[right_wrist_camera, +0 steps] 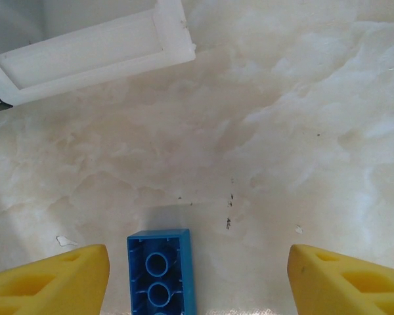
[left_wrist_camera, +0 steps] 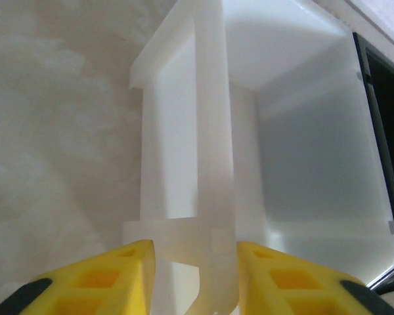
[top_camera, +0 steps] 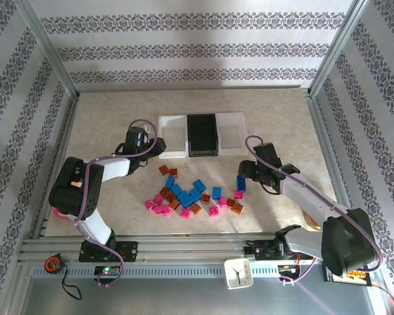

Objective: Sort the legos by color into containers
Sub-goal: Rotate the container at the top-center of the table, then pick up the lego from the center of the table.

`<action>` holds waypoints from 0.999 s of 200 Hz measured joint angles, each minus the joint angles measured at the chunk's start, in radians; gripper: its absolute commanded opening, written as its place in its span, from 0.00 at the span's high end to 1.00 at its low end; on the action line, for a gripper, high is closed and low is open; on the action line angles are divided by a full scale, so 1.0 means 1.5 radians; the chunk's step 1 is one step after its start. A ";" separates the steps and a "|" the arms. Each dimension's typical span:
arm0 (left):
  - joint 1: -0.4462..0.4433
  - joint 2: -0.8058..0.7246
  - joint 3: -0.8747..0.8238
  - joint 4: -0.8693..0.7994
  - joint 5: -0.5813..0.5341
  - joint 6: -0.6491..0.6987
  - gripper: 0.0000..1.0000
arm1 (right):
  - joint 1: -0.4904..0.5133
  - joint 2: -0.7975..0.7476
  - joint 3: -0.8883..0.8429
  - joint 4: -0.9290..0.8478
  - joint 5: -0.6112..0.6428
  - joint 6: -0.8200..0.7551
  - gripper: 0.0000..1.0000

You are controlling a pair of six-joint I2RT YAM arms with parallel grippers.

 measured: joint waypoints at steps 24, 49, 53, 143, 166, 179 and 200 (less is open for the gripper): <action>0.001 -0.025 -0.005 -0.002 -0.006 0.003 0.18 | 0.000 0.004 -0.005 -0.001 -0.006 -0.008 0.29; 0.001 -0.122 -0.027 -0.011 -0.010 -0.004 0.01 | 0.000 0.035 -0.006 0.003 -0.022 -0.010 0.31; 0.001 -0.141 -0.031 -0.011 -0.010 -0.005 0.01 | 0.000 0.042 -0.007 0.005 -0.023 -0.009 0.32; 0.005 -0.491 -0.149 -0.102 -0.149 -0.121 0.01 | 0.067 0.130 -0.012 0.031 -0.032 -0.002 0.47; 0.012 -0.527 -0.161 -0.118 -0.157 -0.152 0.01 | 0.075 0.154 -0.010 0.042 -0.030 0.004 0.63; 0.018 -0.553 -0.188 -0.088 -0.146 -0.168 0.01 | 0.075 0.158 -0.004 0.038 -0.025 0.006 0.71; 0.035 -0.581 -0.246 -0.030 -0.121 -0.193 0.01 | 0.076 0.158 0.004 0.032 -0.027 0.008 0.79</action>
